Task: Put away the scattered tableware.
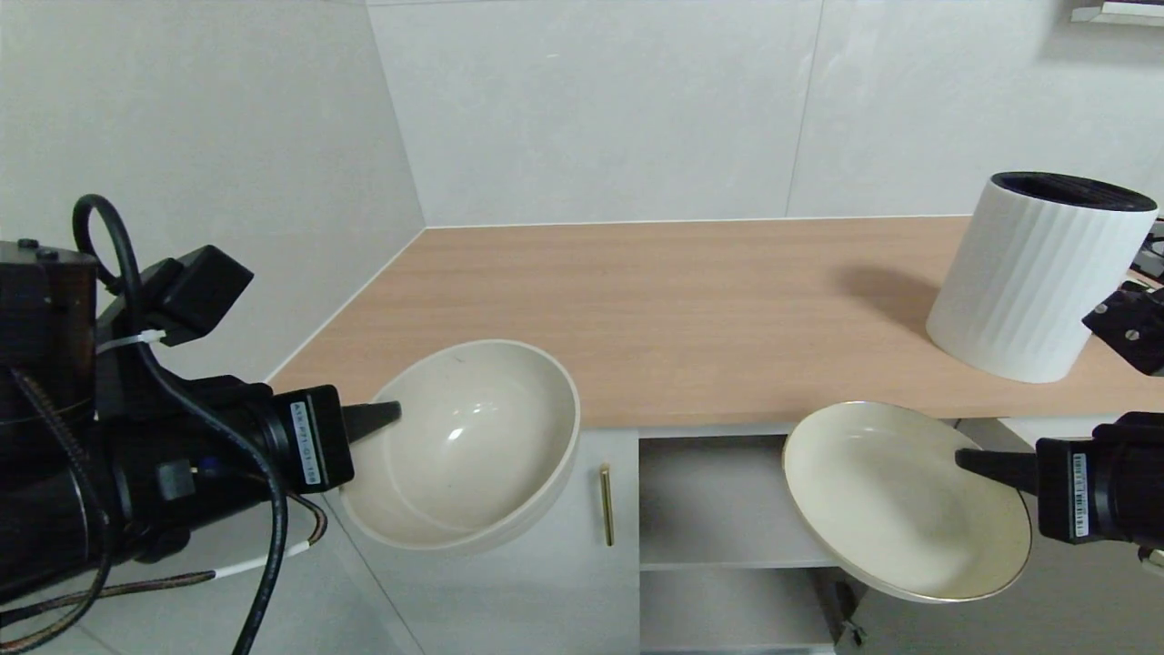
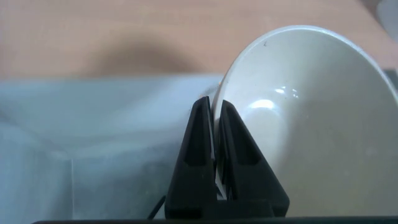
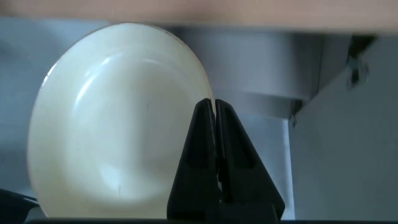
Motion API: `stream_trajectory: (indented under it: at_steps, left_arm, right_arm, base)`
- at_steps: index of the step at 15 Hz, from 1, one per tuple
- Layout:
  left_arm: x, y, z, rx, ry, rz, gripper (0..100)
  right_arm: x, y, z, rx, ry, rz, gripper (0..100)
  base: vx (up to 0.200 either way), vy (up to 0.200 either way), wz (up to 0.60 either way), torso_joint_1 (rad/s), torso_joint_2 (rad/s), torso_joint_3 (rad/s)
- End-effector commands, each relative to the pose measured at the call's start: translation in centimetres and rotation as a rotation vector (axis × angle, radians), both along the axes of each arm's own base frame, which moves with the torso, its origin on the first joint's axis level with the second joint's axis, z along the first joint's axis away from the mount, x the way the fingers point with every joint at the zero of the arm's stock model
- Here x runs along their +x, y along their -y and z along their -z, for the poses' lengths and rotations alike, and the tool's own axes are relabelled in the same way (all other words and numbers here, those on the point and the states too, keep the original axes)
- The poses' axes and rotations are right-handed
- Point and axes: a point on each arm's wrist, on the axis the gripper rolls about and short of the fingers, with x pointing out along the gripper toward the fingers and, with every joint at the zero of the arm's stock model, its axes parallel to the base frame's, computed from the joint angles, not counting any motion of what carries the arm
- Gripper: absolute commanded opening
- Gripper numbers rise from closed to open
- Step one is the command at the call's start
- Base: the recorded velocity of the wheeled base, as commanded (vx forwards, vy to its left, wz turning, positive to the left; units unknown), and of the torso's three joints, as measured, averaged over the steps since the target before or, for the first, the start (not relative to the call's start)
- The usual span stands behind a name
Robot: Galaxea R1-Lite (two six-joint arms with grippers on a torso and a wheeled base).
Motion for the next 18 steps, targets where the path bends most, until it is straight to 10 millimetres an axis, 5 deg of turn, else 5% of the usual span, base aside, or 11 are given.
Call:
stream_trajectory:
  at_steps: [1, 12, 18]
  left_arm:
    - [0.1, 0.0, 0.1, 0.002, -0.005, -0.001, 0]
    - [0.0, 0.0, 0.5, 0.012, -0.017, 0.002, 0]
    - [0.1, 0.1, 0.6, 0.015, -0.021, 0.001, 0]
  right_arm:
    - [-0.1, 0.0, 0.0, 0.000, 0.004, 0.001, 0]
    - [-0.1, 0.1, 1.0, -0.008, 0.038, -0.011, 0]
    - [-0.2, 0.1, 1.2, -0.020, 0.060, -0.023, 0]
  base:
    - [0.000, 0.000, 0.00, 0.000, 0.00, 0.000]
    - [0.000, 0.000, 0.00, -0.004, 0.01, 0.004]
    - [0.000, 0.000, 0.00, -0.154, 0.41, 0.247]
